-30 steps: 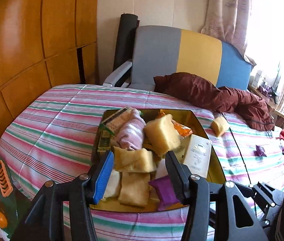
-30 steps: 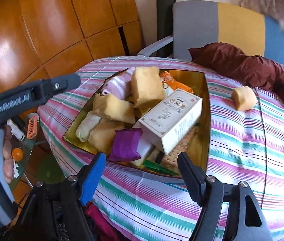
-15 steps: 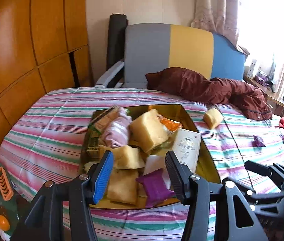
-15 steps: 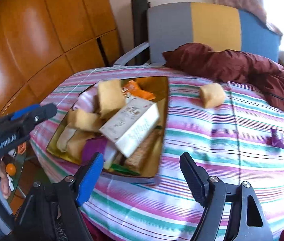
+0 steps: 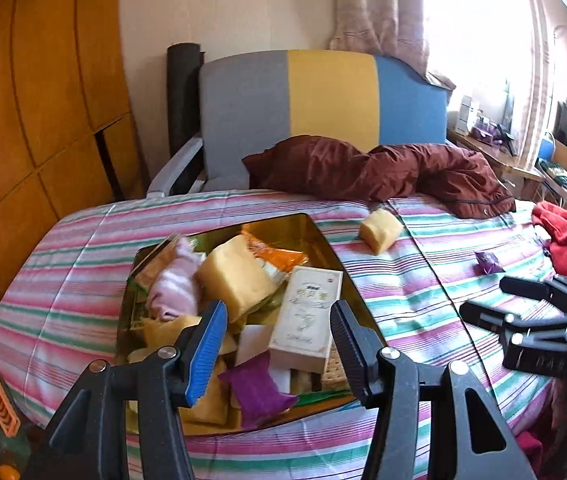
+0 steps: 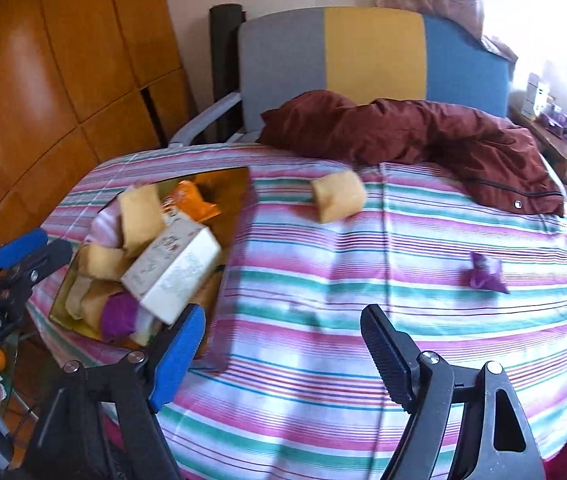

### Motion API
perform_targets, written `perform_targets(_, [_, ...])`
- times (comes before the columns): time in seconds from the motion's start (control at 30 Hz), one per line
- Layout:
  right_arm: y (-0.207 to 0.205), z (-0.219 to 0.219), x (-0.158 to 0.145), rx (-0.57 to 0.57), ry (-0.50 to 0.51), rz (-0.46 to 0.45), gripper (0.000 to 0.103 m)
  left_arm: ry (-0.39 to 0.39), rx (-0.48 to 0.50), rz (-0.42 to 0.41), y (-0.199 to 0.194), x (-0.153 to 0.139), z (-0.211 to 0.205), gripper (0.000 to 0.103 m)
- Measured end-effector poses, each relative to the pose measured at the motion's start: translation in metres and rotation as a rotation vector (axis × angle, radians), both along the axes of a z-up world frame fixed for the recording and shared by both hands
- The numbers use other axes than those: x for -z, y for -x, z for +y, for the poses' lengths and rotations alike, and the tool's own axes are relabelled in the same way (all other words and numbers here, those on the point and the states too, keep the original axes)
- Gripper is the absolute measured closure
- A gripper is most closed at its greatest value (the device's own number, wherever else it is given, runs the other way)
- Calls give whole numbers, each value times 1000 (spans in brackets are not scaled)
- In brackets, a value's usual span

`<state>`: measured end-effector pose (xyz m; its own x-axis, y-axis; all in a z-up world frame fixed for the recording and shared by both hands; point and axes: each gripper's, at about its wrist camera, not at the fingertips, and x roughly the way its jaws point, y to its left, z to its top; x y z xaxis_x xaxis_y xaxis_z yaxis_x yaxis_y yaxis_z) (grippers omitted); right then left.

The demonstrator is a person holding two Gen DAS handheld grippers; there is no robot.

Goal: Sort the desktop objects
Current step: 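Move both tools back from the tray toward the second purple pack and sponge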

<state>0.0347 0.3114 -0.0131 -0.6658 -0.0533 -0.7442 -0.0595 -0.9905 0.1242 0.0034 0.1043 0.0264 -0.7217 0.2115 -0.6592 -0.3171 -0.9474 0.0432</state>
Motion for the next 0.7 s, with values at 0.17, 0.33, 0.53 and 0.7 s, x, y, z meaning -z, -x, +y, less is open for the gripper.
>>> perform_targets(0.17, [1,24,-7,47,-1,-7,21,18,44,-11,2,2,17,46])
perform_targets(0.33, [1,39,-11,75,-5,-9,20,17,87,-27,2,5,31,44])
perform_targets(0.53, [1,59,-11,113,9,-29,20,-11,153,-53,3,7,47,43])
perform_targets(0.7, [3,76,-9,146,23,-45,20,-10,192,-65,4,10,61,38])
